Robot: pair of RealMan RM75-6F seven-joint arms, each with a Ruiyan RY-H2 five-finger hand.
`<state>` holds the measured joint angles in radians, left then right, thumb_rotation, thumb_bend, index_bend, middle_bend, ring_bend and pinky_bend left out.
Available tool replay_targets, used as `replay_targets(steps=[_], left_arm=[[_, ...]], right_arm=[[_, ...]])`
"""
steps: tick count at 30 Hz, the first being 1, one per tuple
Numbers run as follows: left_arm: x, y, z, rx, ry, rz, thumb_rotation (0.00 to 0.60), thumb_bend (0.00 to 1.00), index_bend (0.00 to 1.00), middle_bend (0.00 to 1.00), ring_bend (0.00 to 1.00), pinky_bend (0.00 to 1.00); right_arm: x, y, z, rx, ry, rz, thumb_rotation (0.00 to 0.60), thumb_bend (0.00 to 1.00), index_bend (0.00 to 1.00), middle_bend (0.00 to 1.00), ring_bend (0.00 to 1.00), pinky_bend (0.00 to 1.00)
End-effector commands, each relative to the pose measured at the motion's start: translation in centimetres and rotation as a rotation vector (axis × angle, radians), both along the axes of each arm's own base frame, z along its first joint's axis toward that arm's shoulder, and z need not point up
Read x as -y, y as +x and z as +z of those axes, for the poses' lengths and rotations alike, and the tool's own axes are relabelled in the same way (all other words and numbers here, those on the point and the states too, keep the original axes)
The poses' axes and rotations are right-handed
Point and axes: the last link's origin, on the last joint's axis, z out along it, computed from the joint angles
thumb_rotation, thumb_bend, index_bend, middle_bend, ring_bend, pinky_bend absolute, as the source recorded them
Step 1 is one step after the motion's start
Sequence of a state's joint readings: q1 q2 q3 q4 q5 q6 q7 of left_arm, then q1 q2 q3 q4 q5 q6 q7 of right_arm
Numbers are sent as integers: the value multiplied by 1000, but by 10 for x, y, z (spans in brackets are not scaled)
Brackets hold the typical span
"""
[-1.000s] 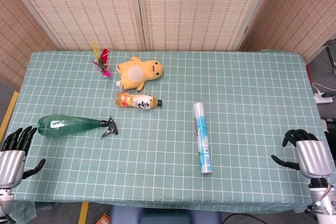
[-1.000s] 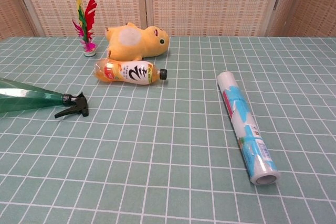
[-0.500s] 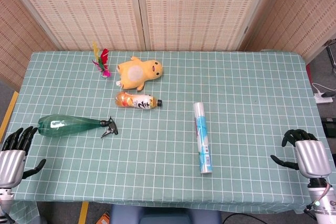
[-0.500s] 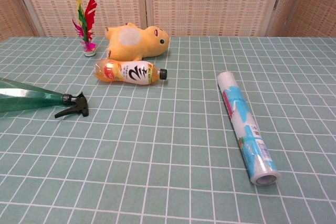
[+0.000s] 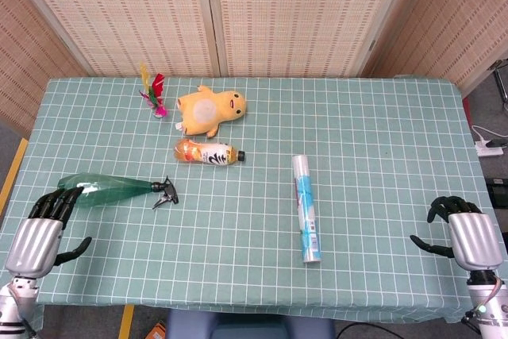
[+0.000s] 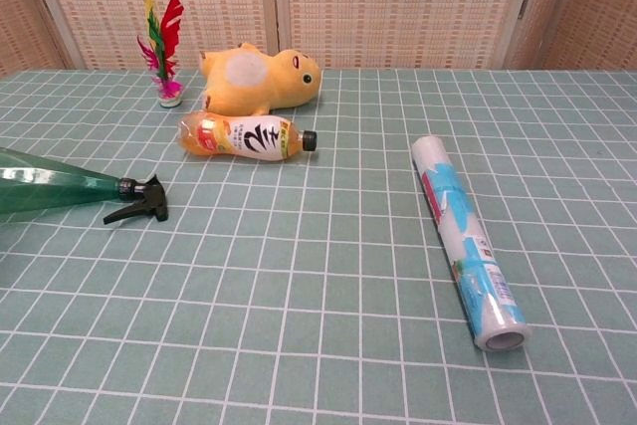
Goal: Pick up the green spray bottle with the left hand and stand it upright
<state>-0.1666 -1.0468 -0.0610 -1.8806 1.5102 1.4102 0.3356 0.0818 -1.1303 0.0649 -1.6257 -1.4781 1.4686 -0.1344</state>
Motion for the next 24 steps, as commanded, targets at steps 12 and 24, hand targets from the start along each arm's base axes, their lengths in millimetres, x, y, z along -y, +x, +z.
replay_targets(steps=[12, 24], left_arm=[[-69, 75, -94, -372, -191, 24, 600, 230, 0, 96, 78, 141], [-124, 68, -120, -452, -103, 148, 600, 234, 32, 113, 99, 160]], right_arm=[[0, -1, 1, 13, 7, 5, 600, 19, 583, 379, 300, 405], [1, -1, 2, 17, 20, 2, 600, 19, 583, 380, 300, 405]])
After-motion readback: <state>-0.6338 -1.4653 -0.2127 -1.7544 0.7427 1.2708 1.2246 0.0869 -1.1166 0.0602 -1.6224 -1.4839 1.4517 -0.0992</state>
